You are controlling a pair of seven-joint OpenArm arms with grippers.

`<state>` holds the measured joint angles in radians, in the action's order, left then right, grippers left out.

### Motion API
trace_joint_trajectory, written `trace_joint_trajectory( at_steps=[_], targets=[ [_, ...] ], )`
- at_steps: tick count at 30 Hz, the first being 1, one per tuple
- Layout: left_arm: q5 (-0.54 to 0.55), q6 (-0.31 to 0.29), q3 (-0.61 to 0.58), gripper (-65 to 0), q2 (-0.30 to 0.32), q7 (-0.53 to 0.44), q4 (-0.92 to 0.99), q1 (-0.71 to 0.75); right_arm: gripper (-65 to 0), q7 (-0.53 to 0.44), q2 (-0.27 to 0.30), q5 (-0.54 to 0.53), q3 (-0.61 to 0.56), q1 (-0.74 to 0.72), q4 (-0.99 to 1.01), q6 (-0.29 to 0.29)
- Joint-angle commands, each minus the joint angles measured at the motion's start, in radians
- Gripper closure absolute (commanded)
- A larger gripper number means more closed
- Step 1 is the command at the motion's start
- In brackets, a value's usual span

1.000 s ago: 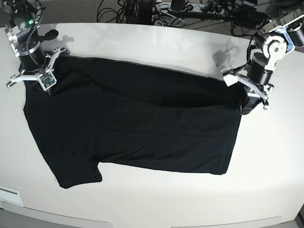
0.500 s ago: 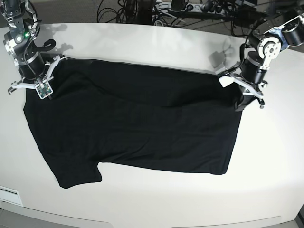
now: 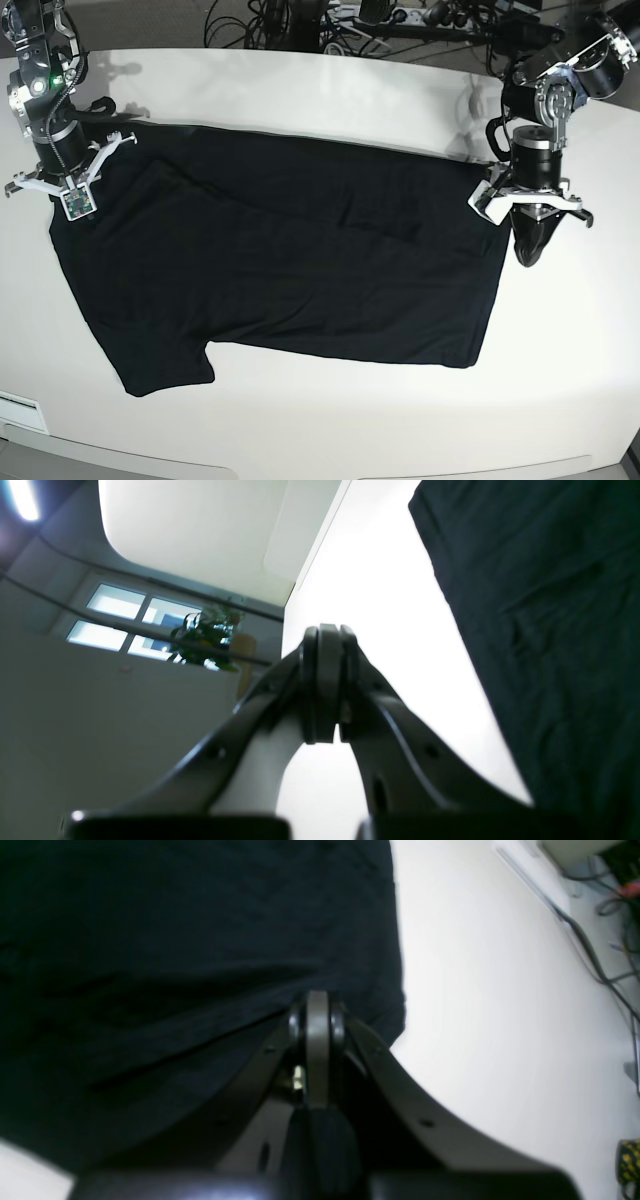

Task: Fold the T-shirt properly
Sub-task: 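Lift the gripped edge and fold it over toward the shirt's middle, then lower the folded edge flat onto the shirt with both grippers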

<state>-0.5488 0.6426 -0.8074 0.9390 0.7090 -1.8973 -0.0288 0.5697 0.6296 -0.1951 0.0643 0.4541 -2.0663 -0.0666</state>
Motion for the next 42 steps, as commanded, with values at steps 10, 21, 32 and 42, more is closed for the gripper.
trace_joint_trajectory(
  at_steps=[10, 21, 32, 42],
  targets=[
    [0.295, -0.423, 0.010, 0.0, -0.057, -0.212, 0.101, -0.061, 0.0, -0.007, -0.012, -0.064, 0.008, -0.005, 0.091, -0.114],
    [0.334, -0.573, 0.010, 0.0, -0.070, -0.046, 0.094, -0.016, 0.0, 0.234, -0.050, -0.069, 0.009, 0.032, 0.213, -0.167],
    [0.278, -0.541, 0.010, 0.0, 0.139, 0.006, -0.218, 0.227, 0.0, 0.242, -0.045, 0.005, 0.053, 0.349, -0.076, -0.096],
    [0.123, -0.488, 0.010, 0.0, 0.158, 0.064, -0.297, 0.381, 0.0, 0.208, -0.045, 0.107, 0.135, 0.432, -0.093, -0.086]
  ],
)
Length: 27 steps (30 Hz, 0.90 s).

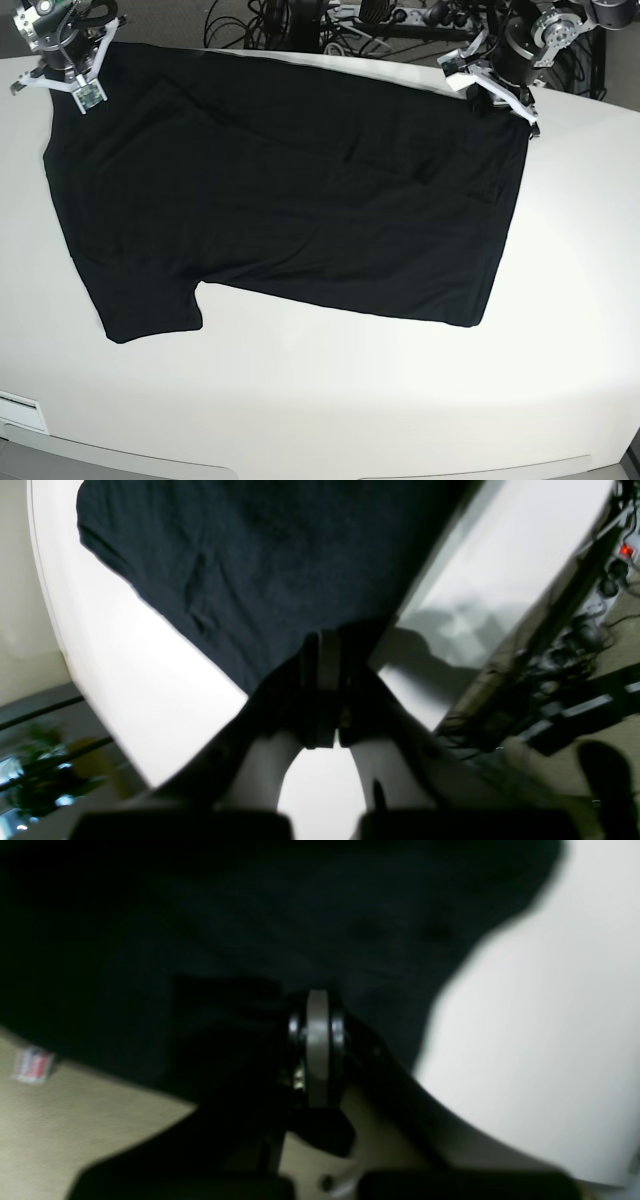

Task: Fold the T-shirt properly
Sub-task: 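Lower the folded edge flat onto the shirt with both grippers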

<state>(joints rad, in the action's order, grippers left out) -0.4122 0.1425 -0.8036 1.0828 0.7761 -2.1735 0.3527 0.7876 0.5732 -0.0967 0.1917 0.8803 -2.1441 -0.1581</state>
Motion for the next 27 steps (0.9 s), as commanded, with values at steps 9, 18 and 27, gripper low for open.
trace_joint_trajectory(
  at_steps=[9, 18, 27],
  targets=[
    [-0.097, 0.106, 0.160, 0.0, 0.013, -0.005, -0.118, 0.006, 0.0, -0.034, 0.008, -0.118, 0.063, 0.006, -0.016, -0.008],
    [0.447, -0.223, 0.404, 0.0, -0.074, -0.135, 0.065, -0.075, 0.0, -0.040, 0.006, -0.139, 0.063, 0.003, -0.016, -0.021],
    [0.486, -0.293, 0.404, 0.0, -0.177, -0.122, 0.205, -0.074, 0.0, -0.069, 0.006, -0.139, 0.063, 0.003, -0.092, -0.022]
  ],
)
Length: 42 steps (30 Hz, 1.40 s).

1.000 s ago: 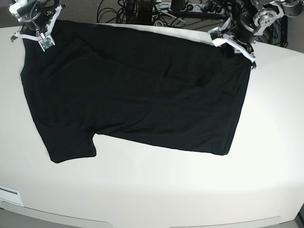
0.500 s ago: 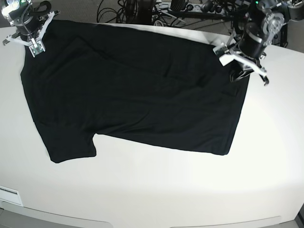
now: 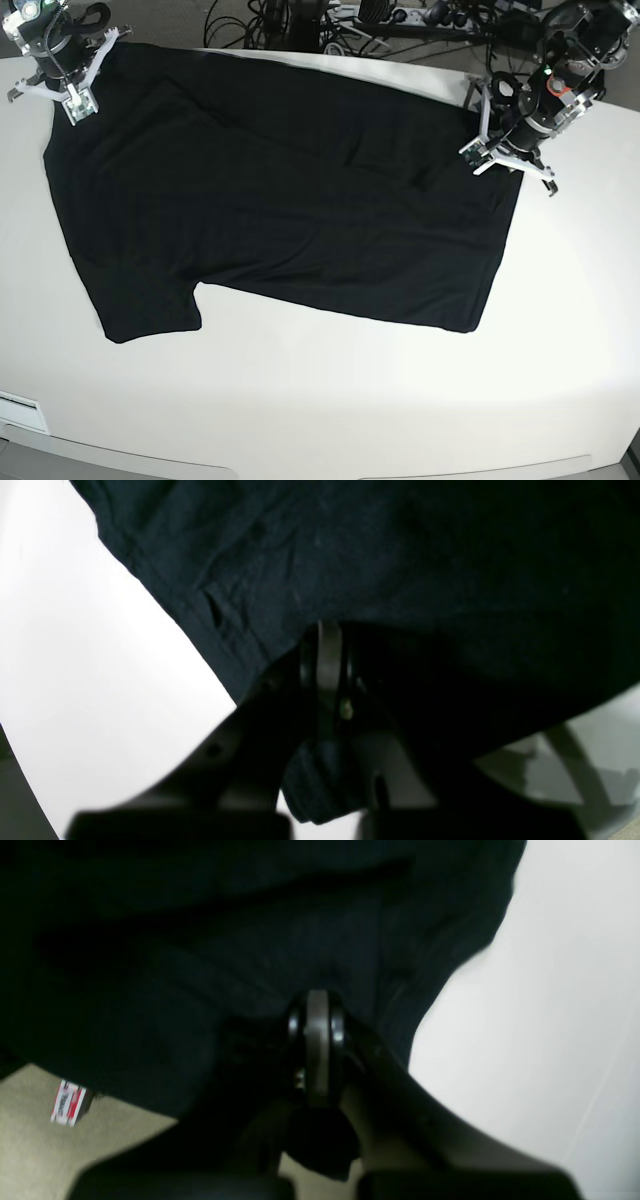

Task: Fold the T-shirt properly
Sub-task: 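Lower the folded edge flat onto the shirt with both grippers, then open both grippers and release the folded edge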

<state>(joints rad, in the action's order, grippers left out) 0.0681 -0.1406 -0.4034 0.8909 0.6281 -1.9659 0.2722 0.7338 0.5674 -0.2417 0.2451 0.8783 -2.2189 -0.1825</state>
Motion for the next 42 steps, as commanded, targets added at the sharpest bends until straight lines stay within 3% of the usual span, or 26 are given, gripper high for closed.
trace_joint_trajectory(
  at_steps=[1, 6, 10, 16, 20, 27, 33, 42],
  targets=[
    [0.005, -0.010, 0.004, 0.0, 0.011, 0.029, -0.004, 0.014, 0.0, -0.015, 0.012, 0.006, 0.010, 0.005, -0.031, 0.002],
    [0.027, -0.008, 0.004, 0.0, 0.004, 0.086, -0.043, 0.074, 0.0, -0.019, 0.012, -0.013, 0.010, 0.005, -0.060, -0.003],
    [0.023, 0.018, 0.004, 0.0, 0.004, 0.114, -0.106, 0.144, 0.0, -0.019, 0.011, -0.123, 0.009, 0.005, -0.059, -0.081],
    [-0.098, 0.076, 0.004, 0.0, 0.004, 0.123, -0.215, 0.229, 0.0, -0.023, 0.011, -0.124, 0.009, 0.005, -0.056, -0.069],
    [-0.150, 0.082, 0.004, 0.0, 0.005, 0.166, -0.245, 0.235, 0.0, -0.022, 0.011, -0.116, 0.009, 0.005, -0.042, -0.067],
    [-0.246, 0.127, 0.005, 0.0, 0.007, 0.163, -0.244, 0.233, 0.0, -0.099, -0.001, -0.117, 0.009, -0.010, 0.173, -0.076],
    [-0.253, 0.127, 0.005, 0.0, 0.008, 0.163, -0.245, 0.232, 0.0, -0.055, -0.024, -0.116, 0.009, -0.081, 0.305, -0.129],
    [-0.376, 0.161, 0.006, 0.0, 0.010, 0.166, -0.244, 0.232, 0.0, 0.031, -0.024, -0.057, 0.009, -0.061, 0.309, 0.012]
  ],
)
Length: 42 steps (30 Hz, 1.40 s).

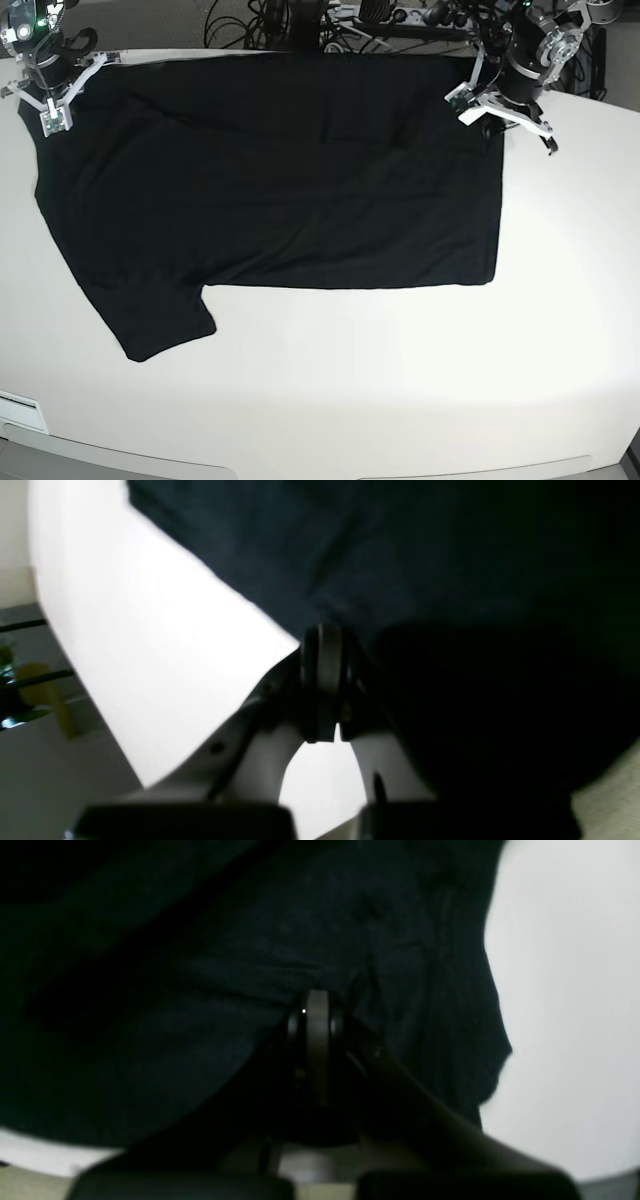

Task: Fold the T-shirt properly
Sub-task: 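Open both grippers and release the folded edge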

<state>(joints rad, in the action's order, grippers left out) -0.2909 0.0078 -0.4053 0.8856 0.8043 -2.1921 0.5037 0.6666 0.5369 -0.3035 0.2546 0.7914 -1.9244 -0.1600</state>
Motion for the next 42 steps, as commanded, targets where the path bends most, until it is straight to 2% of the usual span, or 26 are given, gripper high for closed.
trace_joint_trajectory(
  at_steps=[1, 7, 10, 19, 25, 30, 35, 38, 42],
  targets=[
    [-0.024, 0.014, 0.008, 0.0, 0.015, -0.011, -0.018, 0.000, 0.0, 0.098, 0.006, 0.004, 0.000, 0.034, 0.014, 0.002],
    [-0.031, 0.016, 0.008, 0.0, 0.015, -0.020, -0.018, 0.000, 0.0, 0.117, 0.003, 0.005, 0.000, 0.073, 0.013, 0.032],
    [-0.054, 0.016, 0.008, 0.0, 0.015, -0.023, -0.018, 0.000, 0.0, 0.130, -0.020, 0.005, 0.000, 0.076, 0.013, 0.045],
    [-0.058, 0.020, 0.008, 0.0, 0.018, -0.082, -0.004, -0.030, 0.0, 0.142, -0.111, 0.013, 0.000, 0.081, 0.013, -0.016],
    [-0.039, 0.036, 0.008, 0.0, 0.017, -0.154, 0.086, -0.088, 0.0, 0.143, -0.113, 0.024, 0.000, 0.081, 0.013, -0.012],
    [0.023, 0.034, 0.008, 0.0, 0.017, -0.152, 0.158, -0.116, 0.0, 0.142, -0.113, 0.023, 0.000, 0.080, 0.012, -0.012],
    [0.036, 0.033, 0.008, 0.0, 0.018, -0.150, 0.132, -0.116, 0.0, 0.139, -0.113, 0.023, 0.000, 0.081, -0.008, -0.012],
    [0.016, 0.074, 0.008, 0.0, 0.018, -0.150, 0.090, -0.119, 0.0, 0.140, -0.113, 0.023, 0.000, 0.081, -0.023, -0.012],
    [0.016, 0.094, 0.008, 0.0, 0.017, -0.152, 0.068, -0.141, 0.0, 0.140, -0.113, 0.023, 0.000, 0.080, -0.044, -0.012]
  ],
)
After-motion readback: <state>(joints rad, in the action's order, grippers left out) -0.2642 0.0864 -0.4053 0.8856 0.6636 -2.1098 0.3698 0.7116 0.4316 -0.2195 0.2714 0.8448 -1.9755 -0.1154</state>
